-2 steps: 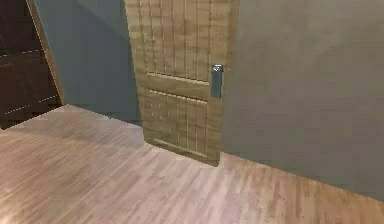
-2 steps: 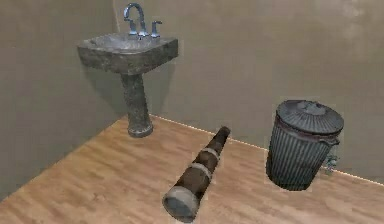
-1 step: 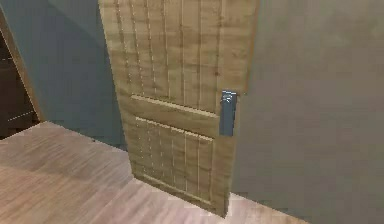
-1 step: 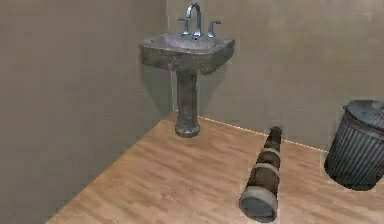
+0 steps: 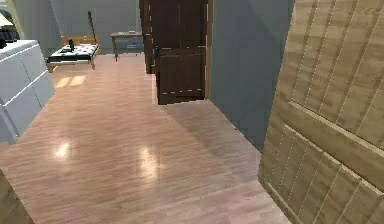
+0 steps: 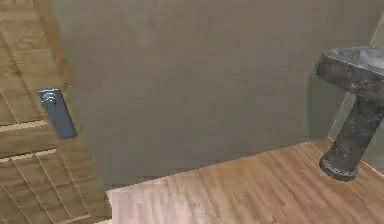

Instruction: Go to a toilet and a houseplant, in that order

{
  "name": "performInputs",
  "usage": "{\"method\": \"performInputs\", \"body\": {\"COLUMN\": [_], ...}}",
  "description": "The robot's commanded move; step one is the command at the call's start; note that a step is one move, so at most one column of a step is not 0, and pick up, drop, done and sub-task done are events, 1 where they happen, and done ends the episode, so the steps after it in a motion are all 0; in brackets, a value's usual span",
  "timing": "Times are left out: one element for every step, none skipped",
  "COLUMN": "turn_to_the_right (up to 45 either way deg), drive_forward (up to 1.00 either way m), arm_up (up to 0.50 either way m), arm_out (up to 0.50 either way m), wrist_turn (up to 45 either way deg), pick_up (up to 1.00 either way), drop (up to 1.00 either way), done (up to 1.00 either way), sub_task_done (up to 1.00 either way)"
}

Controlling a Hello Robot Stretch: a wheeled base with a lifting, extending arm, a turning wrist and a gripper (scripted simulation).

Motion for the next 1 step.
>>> {"method": "performInputs", "body": {"turn_to_the_right": [-18.0], "drive_forward": [0.0], "arm_up": [0.0], "arm_out": [0.0], "wrist_turn": [0.0], "pick_up": [0.0], "drop": [0.0], "done": [0.0], "sub_task_done": [0.0]}}
